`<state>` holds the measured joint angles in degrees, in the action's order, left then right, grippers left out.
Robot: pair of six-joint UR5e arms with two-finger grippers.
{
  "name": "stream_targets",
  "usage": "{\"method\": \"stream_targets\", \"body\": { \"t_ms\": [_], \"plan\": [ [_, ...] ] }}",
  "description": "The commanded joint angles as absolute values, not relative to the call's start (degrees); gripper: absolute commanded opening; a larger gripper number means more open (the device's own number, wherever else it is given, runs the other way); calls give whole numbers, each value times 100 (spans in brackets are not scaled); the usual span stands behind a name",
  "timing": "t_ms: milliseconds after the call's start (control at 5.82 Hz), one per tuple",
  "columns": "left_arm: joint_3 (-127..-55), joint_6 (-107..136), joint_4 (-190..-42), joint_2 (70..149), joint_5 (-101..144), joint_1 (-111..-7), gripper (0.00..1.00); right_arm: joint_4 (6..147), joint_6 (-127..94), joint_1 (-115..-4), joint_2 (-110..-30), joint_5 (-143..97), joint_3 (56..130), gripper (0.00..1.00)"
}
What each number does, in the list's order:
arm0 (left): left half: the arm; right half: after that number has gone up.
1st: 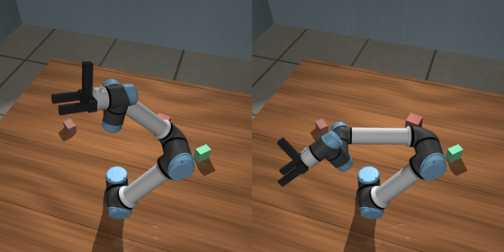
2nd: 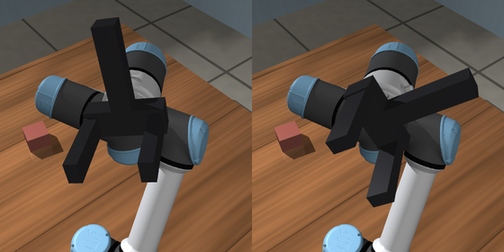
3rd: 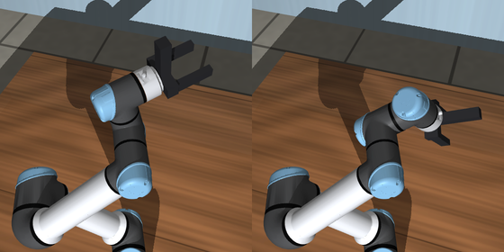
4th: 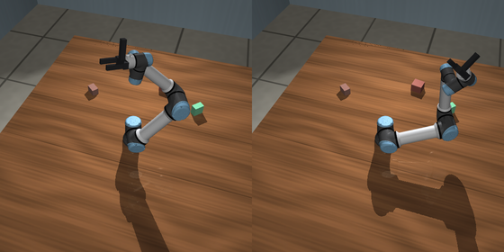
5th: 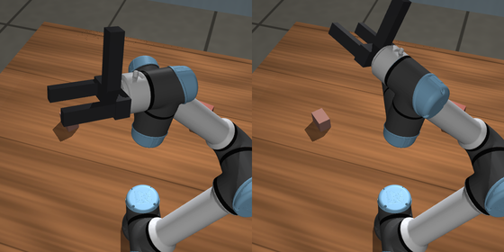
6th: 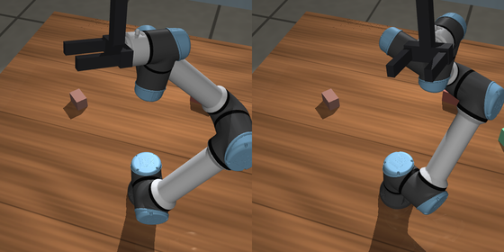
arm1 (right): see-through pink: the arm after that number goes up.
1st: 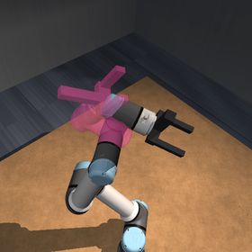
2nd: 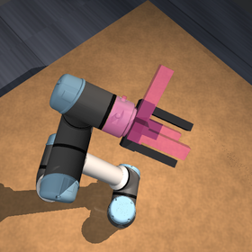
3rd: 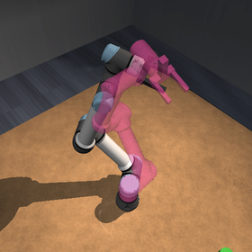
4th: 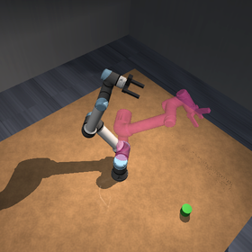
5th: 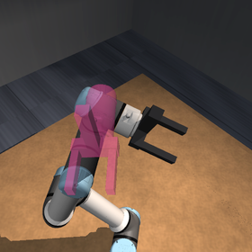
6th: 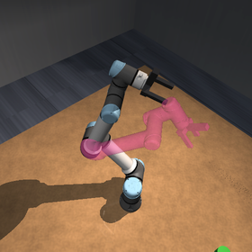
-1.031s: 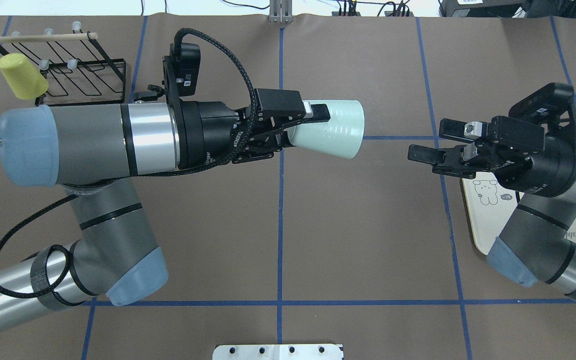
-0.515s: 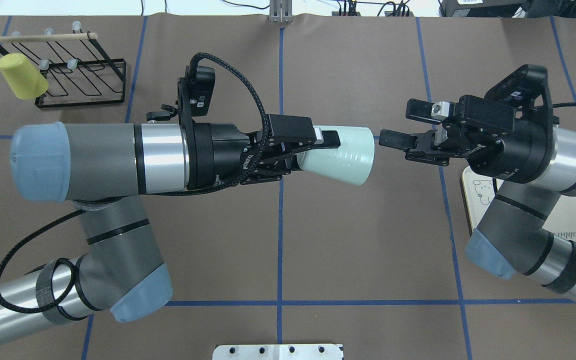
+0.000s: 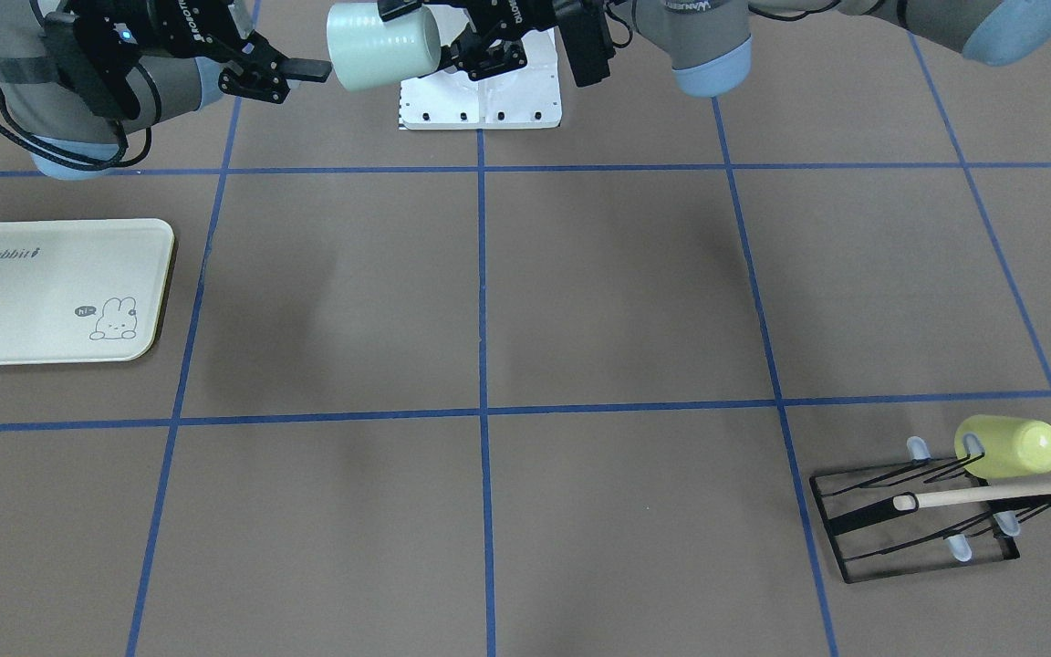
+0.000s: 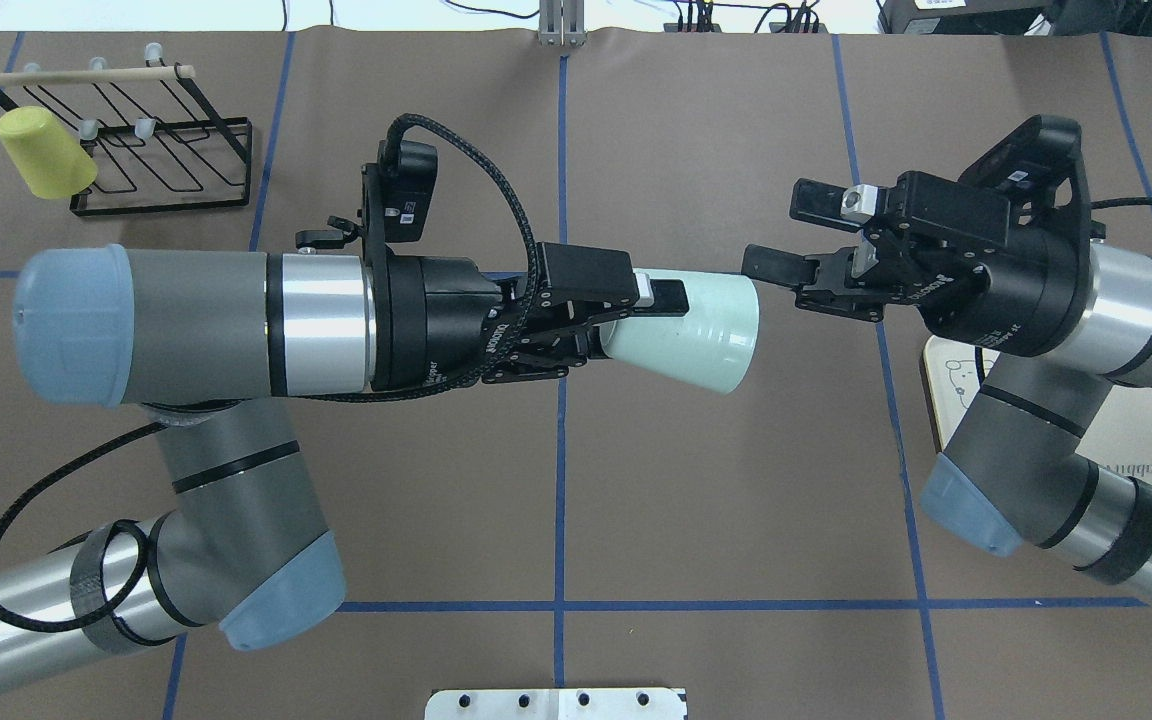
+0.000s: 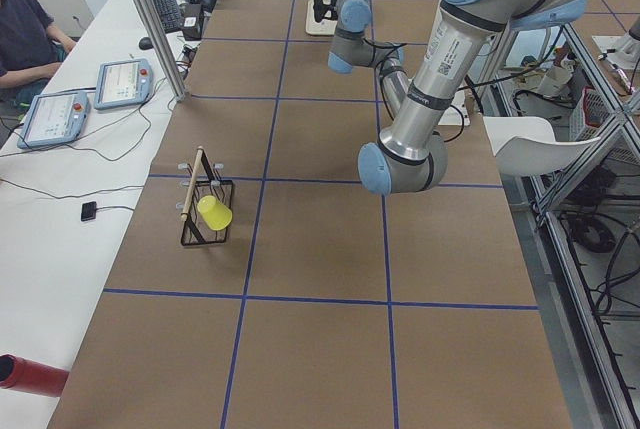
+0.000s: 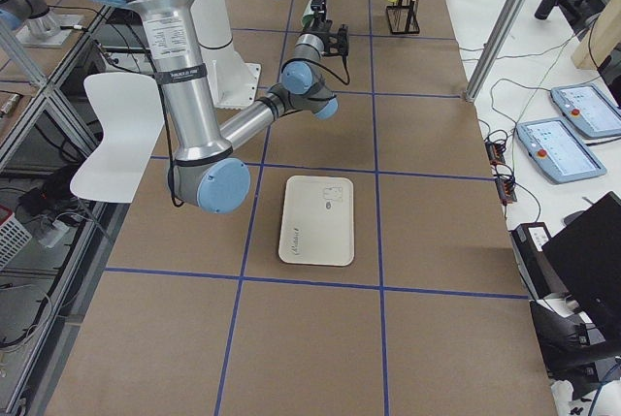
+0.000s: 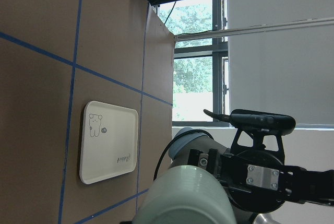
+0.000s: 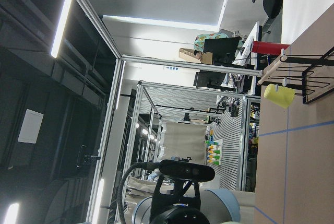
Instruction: Left arm grabs green cup and hands to right arm on tray
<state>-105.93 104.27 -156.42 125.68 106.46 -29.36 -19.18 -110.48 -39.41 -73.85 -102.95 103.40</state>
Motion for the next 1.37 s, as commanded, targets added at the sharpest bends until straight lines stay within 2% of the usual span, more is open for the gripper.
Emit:
{"method": "stream_targets", "body": {
  "t_ms": [0,515,1202],
  "plan": [
    [-10582,10477,-15645,12612,10644,-2936,17,-1916,-11048,-3938,-7409,-10318,10353,97],
    [-10573,10494,-15636,12612,10644,-2944,17,-1916,-11048,-3859,-7567,-10371,10468,97],
    [-10573,10494,-15636,12604,10644,-2971,12,-1934,-11065,-3885,-8497,-10607,10959,97]
  ]
}}
